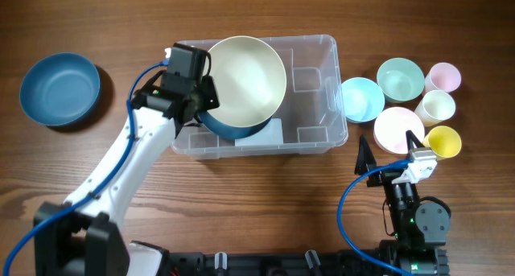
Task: Pack container
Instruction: 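Lift the cream plate with the left gripper and place it in the container, then release the plate and move the left gripper to the other blue bowl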
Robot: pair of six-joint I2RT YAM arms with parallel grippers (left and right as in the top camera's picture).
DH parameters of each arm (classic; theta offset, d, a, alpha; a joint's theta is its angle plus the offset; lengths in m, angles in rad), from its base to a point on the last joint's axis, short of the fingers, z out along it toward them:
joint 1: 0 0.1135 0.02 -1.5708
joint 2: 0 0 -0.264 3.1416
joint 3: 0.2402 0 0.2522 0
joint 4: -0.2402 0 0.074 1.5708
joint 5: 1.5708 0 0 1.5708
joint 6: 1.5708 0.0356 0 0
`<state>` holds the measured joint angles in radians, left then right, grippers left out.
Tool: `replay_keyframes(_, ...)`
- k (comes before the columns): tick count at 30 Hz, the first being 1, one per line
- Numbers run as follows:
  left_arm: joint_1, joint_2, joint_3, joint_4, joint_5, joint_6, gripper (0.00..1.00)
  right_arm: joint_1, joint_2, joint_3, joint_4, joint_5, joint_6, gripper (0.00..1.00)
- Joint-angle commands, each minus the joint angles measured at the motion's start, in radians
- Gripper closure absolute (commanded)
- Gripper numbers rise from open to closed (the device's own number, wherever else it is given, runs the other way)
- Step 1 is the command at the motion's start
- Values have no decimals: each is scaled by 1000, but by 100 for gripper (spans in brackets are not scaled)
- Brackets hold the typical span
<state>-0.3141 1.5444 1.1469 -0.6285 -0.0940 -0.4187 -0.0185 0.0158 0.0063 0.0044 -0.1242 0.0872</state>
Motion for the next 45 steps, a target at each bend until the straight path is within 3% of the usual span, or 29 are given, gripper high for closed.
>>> replay_keyframes(1, -4, 53, -2, 40, -28, 23, 94, 2, -2, -1, 5, 0, -6, 0)
replay_keyframes(7, -4, 76, -2, 46, -28, 23, 92, 2, -2, -1, 5, -1, -6, 0)
replay_keyframes(8, -4, 76, -2, 46, -28, 23, 87, 2, -2, -1, 5, -1, -6, 0)
replay_keyframes(10, -4, 76, -2, 42, -28, 23, 64, 2, -2, -1, 5, -1, -6, 0)
replay_keyframes(13, -4, 73, 0, 39, -28, 23, 54, 2, -2, -1, 5, -1, -6, 0)
replay_keyframes(22, 0, 9, 90, -37, -41, 22, 54, 2, -2, -1, 5, 0, -6, 0)
replay_keyframes(28, 51, -108, 134, -151, -194, -60, 53, 2, -2, -1, 5, -1, -6, 0)
replay_keyframes(35, 306, -225, 134, -275, -231, -168, 51, 2, -2, -1, 5, -1, -6, 0)
replay_keyframes(45, 784, -173, 132, -317, 74, -195, 50, 2, -2, -1, 5, -1, -6, 0)
